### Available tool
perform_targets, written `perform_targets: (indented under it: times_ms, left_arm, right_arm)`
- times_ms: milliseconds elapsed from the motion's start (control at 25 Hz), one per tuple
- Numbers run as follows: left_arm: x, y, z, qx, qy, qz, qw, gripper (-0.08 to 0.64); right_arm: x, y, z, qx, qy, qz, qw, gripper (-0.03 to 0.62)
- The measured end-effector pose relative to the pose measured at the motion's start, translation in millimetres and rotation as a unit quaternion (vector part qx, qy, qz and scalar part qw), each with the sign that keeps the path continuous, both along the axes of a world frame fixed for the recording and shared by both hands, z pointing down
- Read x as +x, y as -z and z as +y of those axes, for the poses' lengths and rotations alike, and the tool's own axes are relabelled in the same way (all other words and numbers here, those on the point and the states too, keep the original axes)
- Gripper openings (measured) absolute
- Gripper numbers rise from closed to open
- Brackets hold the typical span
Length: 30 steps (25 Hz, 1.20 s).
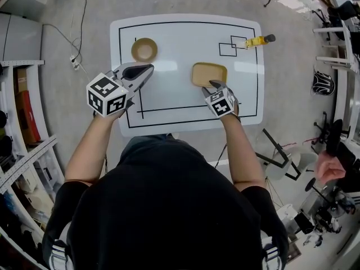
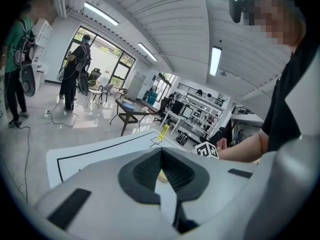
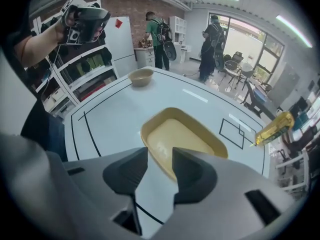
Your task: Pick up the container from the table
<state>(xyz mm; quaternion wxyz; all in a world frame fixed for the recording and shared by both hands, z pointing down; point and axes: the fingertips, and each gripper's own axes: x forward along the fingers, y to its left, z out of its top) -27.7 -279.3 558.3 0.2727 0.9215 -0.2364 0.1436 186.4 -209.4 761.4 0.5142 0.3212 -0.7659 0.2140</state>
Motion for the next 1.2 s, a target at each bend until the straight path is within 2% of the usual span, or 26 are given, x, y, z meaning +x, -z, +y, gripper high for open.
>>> perform_targets:
  times_ms: [200,920,1200]
  left_arm:
    - [0.2,-6.9,-4.2,-0.005,-0.001,-0.001,1.0,0.008]
    - [-3.8,-20.5,-8.4,-0.02,0.004,-0.002,0.9998,0.008]
    - [-1.6,-23.5,-7.5,-0.024,0.002,-0.003,0.9997,0.008]
  right_arm:
    - [-1.9,-12.6,-3.8,-0.008,0.022,0.011,1.0,0.163]
    - [-3.2,-32.1,-2.3,-0.029,0.042,0.023,0.998,0.16]
    - [-3.4,-34.6,-3.2,-0.026,0.044,0.026,0.998,0.121]
